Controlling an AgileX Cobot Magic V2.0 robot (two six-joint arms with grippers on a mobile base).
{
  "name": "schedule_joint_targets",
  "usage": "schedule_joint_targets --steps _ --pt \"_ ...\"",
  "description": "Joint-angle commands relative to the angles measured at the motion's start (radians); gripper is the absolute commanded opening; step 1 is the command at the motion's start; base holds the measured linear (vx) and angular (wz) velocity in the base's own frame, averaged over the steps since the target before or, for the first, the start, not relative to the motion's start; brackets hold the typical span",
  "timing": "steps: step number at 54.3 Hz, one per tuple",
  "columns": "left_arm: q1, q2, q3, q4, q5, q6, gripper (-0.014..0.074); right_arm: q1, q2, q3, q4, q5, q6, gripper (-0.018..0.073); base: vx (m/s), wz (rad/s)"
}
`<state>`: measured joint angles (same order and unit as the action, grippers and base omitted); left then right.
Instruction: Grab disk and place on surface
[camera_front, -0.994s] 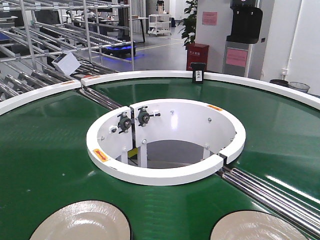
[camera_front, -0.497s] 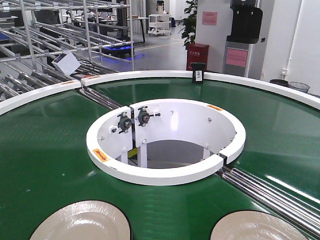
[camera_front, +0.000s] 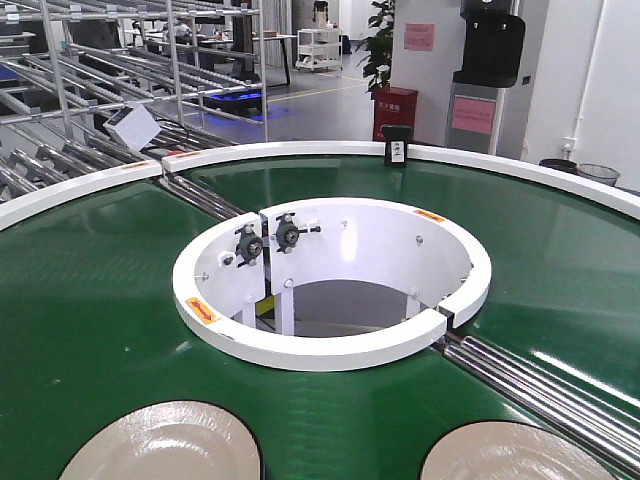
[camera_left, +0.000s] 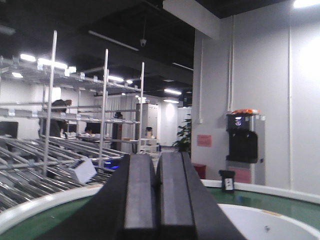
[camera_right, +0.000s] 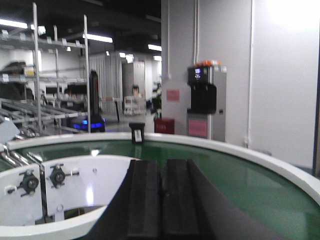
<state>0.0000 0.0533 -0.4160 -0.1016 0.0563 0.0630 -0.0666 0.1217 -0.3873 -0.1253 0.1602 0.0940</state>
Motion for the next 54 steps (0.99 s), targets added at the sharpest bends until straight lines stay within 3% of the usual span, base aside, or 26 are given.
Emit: schedule_joint_targets --steps 1,6,15,27,33,40,46,54 --pt "-0.002 0.118 -0.15 0.004 0.079 0.079 -0.0007 -0.005 0.11 -0.127 -0.001 0.023 -0.002 -0.0008 0.0 0.0" --pt "-0.002 0.222 -0.208 0.003 0.12 0.12 -0.0006 -0.005 0.2 -0.175 -0.009 0.028 -0.002 -0.0008 0.0 0.0" --pt "-0.002 0.368 -0.209 0.003 0.109 0.125 0.0025 -0.005 0.337 -0.18 -0.009 0.023 -0.003 0.0 0.0 0.0" --pt "-0.002 0.528 -0.209 0.003 0.172 0.136 0.0196 -0.005 0.486 -0.18 -0.009 0.025 -0.003 0.0071 0.0 0.0" --pt "-0.002 0.592 -0.209 0.0 0.207 0.138 0.0353 -0.005 0.537 -0.18 -0.009 0.043 -0.003 0.0181 0.0 0.0" --pt "-0.002 0.648 -0.209 -0.001 0.243 0.138 0.0458 -0.005 0.577 -0.18 -0.009 0.044 -0.003 0.0347 0.0 0.0" --pt "-0.002 0.698 -0.209 -0.027 0.265 0.129 0.0475 -0.005 0.604 -0.18 -0.009 0.044 -0.003 0.0476 0.0 0.0" --pt "-0.002 0.804 -0.21 -0.045 0.304 0.112 0.0462 -0.005 0.635 -0.18 -0.007 0.043 -0.003 0.0571 0.0 0.0"
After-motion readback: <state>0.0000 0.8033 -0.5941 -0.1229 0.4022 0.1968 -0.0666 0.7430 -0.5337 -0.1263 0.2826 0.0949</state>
